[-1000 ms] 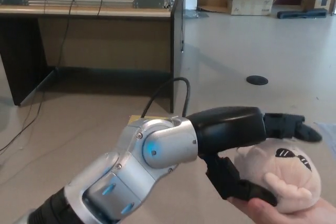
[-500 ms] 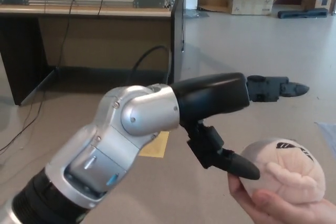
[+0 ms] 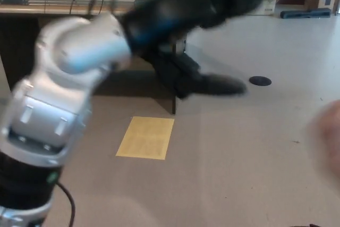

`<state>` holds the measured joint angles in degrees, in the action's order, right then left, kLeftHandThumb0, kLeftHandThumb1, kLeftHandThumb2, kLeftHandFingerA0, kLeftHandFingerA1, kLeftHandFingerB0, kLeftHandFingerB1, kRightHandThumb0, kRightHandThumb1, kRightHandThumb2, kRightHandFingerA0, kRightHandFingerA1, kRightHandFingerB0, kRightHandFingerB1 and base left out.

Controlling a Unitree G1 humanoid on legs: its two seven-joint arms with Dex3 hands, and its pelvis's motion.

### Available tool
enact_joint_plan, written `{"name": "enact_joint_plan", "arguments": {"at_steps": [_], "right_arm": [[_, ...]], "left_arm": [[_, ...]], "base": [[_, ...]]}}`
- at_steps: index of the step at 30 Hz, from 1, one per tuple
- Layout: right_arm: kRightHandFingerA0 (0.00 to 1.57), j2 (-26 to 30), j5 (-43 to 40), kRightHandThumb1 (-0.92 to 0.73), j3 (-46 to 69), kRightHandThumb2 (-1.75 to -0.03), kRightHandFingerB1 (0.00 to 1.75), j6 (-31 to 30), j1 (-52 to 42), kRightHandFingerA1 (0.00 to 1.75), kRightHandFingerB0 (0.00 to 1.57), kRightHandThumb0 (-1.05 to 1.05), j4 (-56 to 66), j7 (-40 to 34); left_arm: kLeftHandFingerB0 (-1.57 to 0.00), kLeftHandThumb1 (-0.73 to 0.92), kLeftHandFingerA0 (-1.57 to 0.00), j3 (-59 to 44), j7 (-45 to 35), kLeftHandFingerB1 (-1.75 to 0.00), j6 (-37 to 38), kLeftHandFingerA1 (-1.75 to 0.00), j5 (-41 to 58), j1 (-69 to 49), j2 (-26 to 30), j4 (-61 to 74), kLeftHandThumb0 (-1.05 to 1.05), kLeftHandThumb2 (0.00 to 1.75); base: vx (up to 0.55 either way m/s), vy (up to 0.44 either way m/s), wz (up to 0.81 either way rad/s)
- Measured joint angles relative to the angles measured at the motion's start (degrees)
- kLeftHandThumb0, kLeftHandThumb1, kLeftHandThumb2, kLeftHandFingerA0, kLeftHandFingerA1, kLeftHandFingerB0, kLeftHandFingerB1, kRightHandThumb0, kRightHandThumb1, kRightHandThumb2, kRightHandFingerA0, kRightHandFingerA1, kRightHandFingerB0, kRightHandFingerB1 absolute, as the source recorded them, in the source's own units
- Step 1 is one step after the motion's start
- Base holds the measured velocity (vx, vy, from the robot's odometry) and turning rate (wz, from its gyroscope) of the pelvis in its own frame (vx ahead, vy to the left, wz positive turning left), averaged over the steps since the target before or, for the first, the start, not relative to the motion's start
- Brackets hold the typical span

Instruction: The robot extends its left hand to pick up an emotional support dumpling from the palm of a person and brings its hand down by its side. Then it extends its arm again to hand the dumpling back to the person.

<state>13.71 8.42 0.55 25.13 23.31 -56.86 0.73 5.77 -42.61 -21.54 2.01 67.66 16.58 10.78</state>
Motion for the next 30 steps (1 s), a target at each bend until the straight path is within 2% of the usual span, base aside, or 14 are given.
{"name": "enact_joint_plan", "arguments": {"at_steps": [1,7,8,10,11,16,17,20,21,22,23,25,26,30], "right_arm": [[0.77,0.0,0.0,-0.65,0.0,-0.6,0.36,0.1,0.0,0.47,0.47,-0.4,0.0,0.1],[0.77,0.2,0.1,-0.64,0.0,-0.6,0.36,0.3,-0.5,0.47,0.47,-0.43,-0.1,0.5],[0.8,0.1,0.1,-0.65,0.0,-0.59,0.36,0.3,-0.5,0.46,0.5,-0.43,-0.1,0.5],[0.8,0.1,0.1,-0.65,0.0,-0.59,0.36,0.3,-0.6,0.46,0.5,-0.43,-0.1,0.5],[0.78,0.1,0.1,-0.63,0.0,-0.59,0.36,0.3,-0.6,0.47,0.48,-0.41,0.0,0.6],[0.77,0.0,0.1,-0.64,0.1,-0.59,0.37,0.3,-1.1,0.48,0.48,-0.38,0.0,0.6],[0.77,0.0,0.1,-0.64,0.1,-0.59,0.36,0.3,-1.3,0.47,0.47,-0.39,0.0,0.6],[0.77,0.0,0.0,-0.64,0.1,-0.59,0.36,0.3,-2.1,0.47,0.46,-0.4,0.0,0.6],[0.75,0.0,0.1,-0.65,0.1,-0.59,0.36,0.4,-2.5,0.48,0.46,-0.39,0.0,0.6],[0.75,-0.1,0.0,-0.65,0.1,-0.59,0.36,0.4,-2.9,0.48,0.46,-0.39,0.0,0.6],[0.74,-0.1,0.0,-0.64,0.1,-0.59,0.36,0.4,-3.3,0.48,0.46,-0.44,0.0,0.6],[0.75,-0.2,0.0,-0.63,0.1,-0.59,0.36,0.5,-4.2,0.48,0.46,-0.44,0.0,0.6],[0.76,-0.2,0.0,-0.63,0.1,-0.6,0.36,0.5,-4.6,0.48,0.47,-0.45,0.0,0.6],[0.77,-0.3,0.0,-0.65,0.1,-0.6,0.37,0.7,-6.3,0.48,0.48,-0.44,0.0,0.6]], "left_arm": [[0.0,0.41,0.0,-1.7,-0.3,-0.16,-0.5,-0.16,1.1,-0.2,0.6,0.3,-0.72,0.85],[-0.09,0.48,-0.07,-10.0,-1.0,-0.13,-0.5,-0.32,3.7,-12.2,4.6,2.2,-0.76,0.84],[-0.04,0.54,-0.09,-10.5,-1.0,-0.23,-0.4,-0.3,3.8,-13.8,4.7,2.3,-0.71,0.57],[-0.04,0.54,-0.09,-12.6,-1.0,-0.23,0.4,-0.3,3.9,-20.9,5.0,2.0,-0.71,0.57],[-0.09,0.43,0.0,-13.1,-1.0,-0.18,0.6,-0.36,3.9,-22.3,5.0,1.9,-0.68,0.8],[-0.07,0.45,-0.13,-17.0,-0.6,-0.3,4.3,-0.41,3.8,-35.7,5.0,-2.2,-0.65,0.72],[0.0,0.32,-0.03,-17.4,-0.4,-0.47,4.9,-0.48,3.7,-37.3,5.0,-3.0,-0.32,0.89],[-0.01,0.33,-0.03,-19.1,0.8,-0.47,7.3,-0.48,3.5,-43.8,4.8,-7.2,-0.33,0.9],[-0.11,0.48,-0.19,-19.6,1.3,-0.35,8.2,-0.42,3.3,-45.8,4.5,-8.7,-0.6,0.72],[-0.11,0.48,-0.19,-20.2,2.0,-0.35,9.2,-0.42,3.2,-48.1,4.3,-10.5,-0.6,0.72],[-0.06,0.34,-0.08,-20.6,2.6,-0.49,10.0,-0.5,3.0,-49.8,4.0,-12.0,-0.29,0.9],[-0.06,0.33,-0.08,-21.1,4.2,-0.49,11.9,-0.5,2.7,-53.3,3.5,-15.7,-0.29,0.9],[-0.14,0.46,-0.21,-21.2,4.9,-0.36,12.7,-0.42,2.5,-54.6,3.3,-17.3,-0.6,0.72],[-0.24,0.53,-0.3,-21.6,8.4,-0.29,16.4,-0.38,1.7,-59.6,2.7,-25.2,-0.51,0.56]], "base": [[0.0,0.0,0.0],[0.0,0.0,0.0],[0.0,0.0,0.0],[0.0,0.0,0.0],[0.0,0.0,0.0],[0.0,0.0,0.0],[0.0,0.0,0.0],[0.0,0.0,0.0],[0.0,0.0,0.0],[0.0,0.0,0.0],[0.0,0.0,0.0],[0.0,0.0,0.0],[0.0,0.0,0.0],[0.0,0.0,0.0]]}}
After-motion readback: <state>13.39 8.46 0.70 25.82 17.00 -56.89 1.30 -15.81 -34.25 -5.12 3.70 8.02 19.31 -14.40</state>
